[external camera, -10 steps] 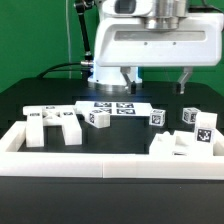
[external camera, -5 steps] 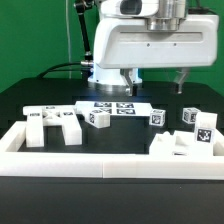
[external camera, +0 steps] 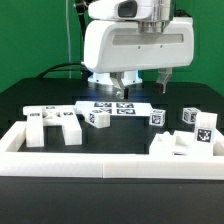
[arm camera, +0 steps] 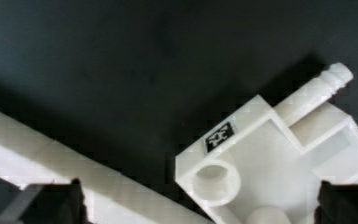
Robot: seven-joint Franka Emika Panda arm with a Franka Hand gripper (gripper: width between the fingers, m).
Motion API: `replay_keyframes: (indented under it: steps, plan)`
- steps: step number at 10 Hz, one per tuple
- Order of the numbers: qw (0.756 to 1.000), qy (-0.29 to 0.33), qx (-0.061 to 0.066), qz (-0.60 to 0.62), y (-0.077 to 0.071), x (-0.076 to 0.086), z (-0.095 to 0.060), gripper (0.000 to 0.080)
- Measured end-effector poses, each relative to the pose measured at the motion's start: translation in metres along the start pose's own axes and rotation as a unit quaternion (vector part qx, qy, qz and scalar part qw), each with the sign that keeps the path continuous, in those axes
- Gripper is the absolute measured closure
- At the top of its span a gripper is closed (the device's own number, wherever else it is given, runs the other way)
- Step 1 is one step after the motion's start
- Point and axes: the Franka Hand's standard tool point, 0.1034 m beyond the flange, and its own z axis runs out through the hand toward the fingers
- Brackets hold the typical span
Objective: Assemble chair
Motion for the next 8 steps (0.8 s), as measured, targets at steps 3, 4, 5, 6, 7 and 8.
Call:
replay_keyframes:
  steps: [3,4,5,6,7,8]
  plan:
    - [1.000,-0.013,0.011,0.025,-0.007,-0.038,0.008,0.0150]
    - [0.999,-0.016,0.014,0.024,-0.006,-0.056,0.017,0.0150]
    - [0.999,-0.019,0.013,0.025,-0.006,-0.062,0.021,0.0150]
    - [0.999,-0.018,0.013,0.025,-0.006,-0.060,0.020,0.0150]
    - [0.999,-0.018,0.013,0.026,-0.006,-0.061,0.021,0.0150]
    - [0.999,-0.019,0.013,0.026,-0.006,-0.061,0.021,0.0150]
